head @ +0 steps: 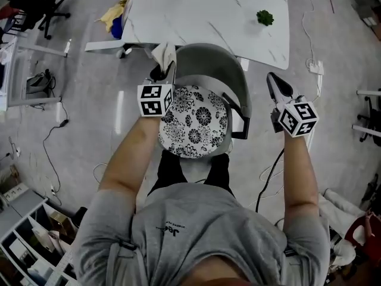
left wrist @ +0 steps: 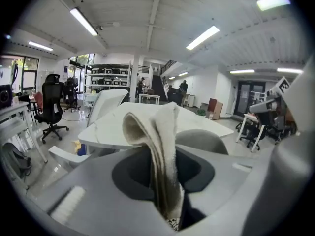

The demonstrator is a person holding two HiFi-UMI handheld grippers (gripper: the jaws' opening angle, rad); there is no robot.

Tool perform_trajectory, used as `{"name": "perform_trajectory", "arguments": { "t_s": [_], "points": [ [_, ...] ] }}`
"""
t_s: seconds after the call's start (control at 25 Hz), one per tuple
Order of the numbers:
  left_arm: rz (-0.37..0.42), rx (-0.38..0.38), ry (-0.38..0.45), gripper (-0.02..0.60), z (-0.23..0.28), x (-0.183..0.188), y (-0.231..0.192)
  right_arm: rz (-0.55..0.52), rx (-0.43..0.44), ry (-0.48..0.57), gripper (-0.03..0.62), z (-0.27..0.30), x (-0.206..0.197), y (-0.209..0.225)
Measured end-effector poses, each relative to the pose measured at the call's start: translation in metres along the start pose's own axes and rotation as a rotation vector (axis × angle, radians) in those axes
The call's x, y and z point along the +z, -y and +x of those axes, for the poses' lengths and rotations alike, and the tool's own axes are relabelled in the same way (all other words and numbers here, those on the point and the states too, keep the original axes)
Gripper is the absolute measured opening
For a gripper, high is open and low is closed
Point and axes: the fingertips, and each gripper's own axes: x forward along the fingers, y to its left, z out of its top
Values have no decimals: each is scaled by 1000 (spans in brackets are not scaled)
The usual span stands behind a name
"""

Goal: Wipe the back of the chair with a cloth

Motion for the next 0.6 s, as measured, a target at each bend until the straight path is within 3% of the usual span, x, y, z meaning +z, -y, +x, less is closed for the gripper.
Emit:
{"name": "perform_trajectory", "arguments": {
  "t_s": [0.16, 0.4, 0.6],
  "points": [
    [21, 83, -3, 152, 27, -17, -11, 7, 1, -7, 0, 16, -17, 10],
    [116, 180, 14, 152, 45, -18, -6, 49, 10, 5, 0, 23, -40, 23],
    [96, 183, 21, 152, 50, -12, 20, 81, 4, 17, 0, 15, -54, 37]
  ]
}}
